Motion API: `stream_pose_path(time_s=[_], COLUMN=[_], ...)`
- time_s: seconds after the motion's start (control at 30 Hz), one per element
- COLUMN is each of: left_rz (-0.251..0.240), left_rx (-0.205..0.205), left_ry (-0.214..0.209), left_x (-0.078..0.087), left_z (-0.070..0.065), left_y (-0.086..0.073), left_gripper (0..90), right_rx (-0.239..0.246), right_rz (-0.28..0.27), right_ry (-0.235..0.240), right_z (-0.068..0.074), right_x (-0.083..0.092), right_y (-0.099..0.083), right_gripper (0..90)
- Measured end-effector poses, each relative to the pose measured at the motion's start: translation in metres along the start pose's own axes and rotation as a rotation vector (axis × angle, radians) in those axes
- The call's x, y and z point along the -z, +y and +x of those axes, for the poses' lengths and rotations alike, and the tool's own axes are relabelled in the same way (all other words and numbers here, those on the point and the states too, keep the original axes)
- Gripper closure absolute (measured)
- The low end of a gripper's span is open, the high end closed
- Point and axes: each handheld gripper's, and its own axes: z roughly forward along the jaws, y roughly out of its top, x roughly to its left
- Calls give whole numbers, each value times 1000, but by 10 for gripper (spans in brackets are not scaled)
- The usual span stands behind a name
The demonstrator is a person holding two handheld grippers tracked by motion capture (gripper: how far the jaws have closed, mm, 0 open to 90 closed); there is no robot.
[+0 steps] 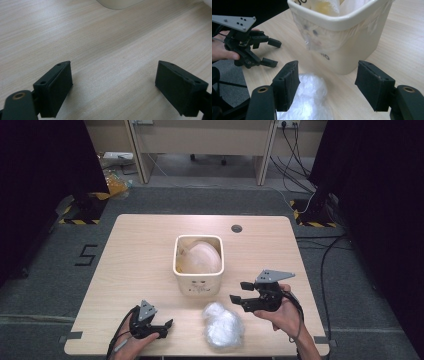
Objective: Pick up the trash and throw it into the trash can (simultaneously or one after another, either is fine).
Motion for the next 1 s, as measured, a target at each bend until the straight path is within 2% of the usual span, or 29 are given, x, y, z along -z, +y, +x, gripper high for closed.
stream_pose_path(time_s=[0.13,0.33,0.5,0.77,0.87,1.0], left_rz=[1,1,0,0,0,0], left_rx=[0,0,0,1,1,0], left_ry=[0,0,0,0,0,0], left_x=[0,0,0,0,0,0], left_z=[0,0,0,0,0,0], left_y=[0,0,0,0,0,0], left_gripper=[132,132,132,132,132,132], right_rx=[2,-9,-6,-50,-97,-90], right_rz=[14,54,107,186,175,169], right_ry=[-1,38,69,80,115,123], right_z=[6,16,22,16,8,7], right_x=[-4,-14,-28,-51,-57,-56], right_y=[-11,-27,-40,-59,-67,-70], right_gripper=[337,319,300,307,340,395])
